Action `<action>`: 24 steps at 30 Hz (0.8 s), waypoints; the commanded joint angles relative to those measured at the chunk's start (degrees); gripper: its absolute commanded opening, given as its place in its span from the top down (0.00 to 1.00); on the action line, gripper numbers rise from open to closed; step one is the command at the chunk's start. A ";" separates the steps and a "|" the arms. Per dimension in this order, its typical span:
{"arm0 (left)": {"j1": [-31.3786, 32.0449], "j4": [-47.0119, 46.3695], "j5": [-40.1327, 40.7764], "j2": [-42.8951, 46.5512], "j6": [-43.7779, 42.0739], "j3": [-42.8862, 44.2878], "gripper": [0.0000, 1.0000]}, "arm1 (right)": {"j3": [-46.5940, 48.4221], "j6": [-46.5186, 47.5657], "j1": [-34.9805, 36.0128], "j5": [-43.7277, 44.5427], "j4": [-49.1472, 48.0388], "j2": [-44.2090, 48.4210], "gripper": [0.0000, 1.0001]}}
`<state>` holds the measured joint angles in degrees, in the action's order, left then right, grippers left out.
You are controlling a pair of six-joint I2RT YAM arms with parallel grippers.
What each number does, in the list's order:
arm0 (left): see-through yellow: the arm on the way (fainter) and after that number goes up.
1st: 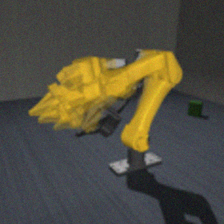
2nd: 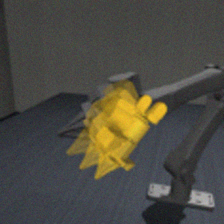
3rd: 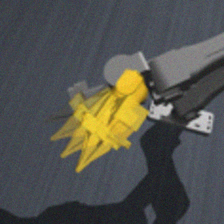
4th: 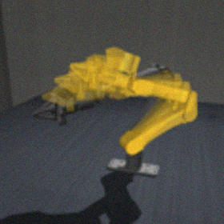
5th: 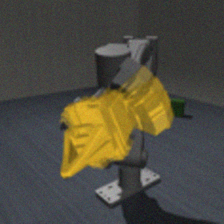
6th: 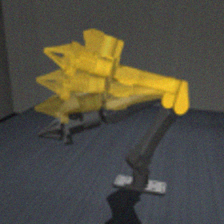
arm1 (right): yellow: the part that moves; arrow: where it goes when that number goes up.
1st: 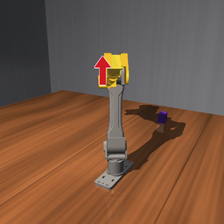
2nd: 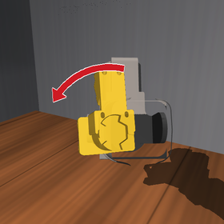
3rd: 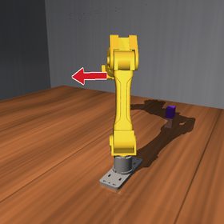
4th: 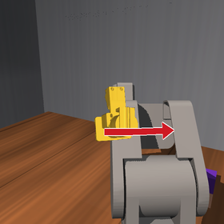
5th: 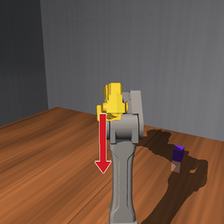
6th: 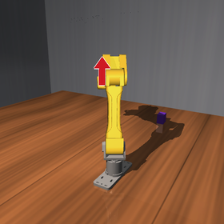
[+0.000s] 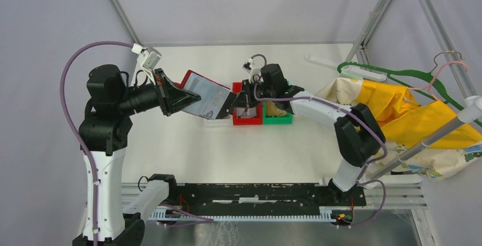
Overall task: Take the credit cards out of the card holder
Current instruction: Place the credit card in the storage box.
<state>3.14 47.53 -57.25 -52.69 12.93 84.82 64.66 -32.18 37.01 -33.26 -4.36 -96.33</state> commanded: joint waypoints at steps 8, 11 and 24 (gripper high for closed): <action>0.04 -1.99 -4.06 3.14 -1.96 2.14 0.83 | 24.84 5.34 4.21 13.22 13.46 -20.08 1.00; 0.07 -2.09 -4.37 3.77 -1.62 2.08 0.83 | 29.90 6.61 5.10 15.07 16.61 -24.28 1.00; 0.04 -2.08 -5.83 4.36 -1.39 2.70 0.83 | 36.21 8.84 7.07 20.13 17.74 -29.21 0.95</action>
<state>3.14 47.55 -60.60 -48.49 12.91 84.93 98.30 -25.39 43.86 -16.45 14.31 -126.21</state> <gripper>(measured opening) 0.173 0.008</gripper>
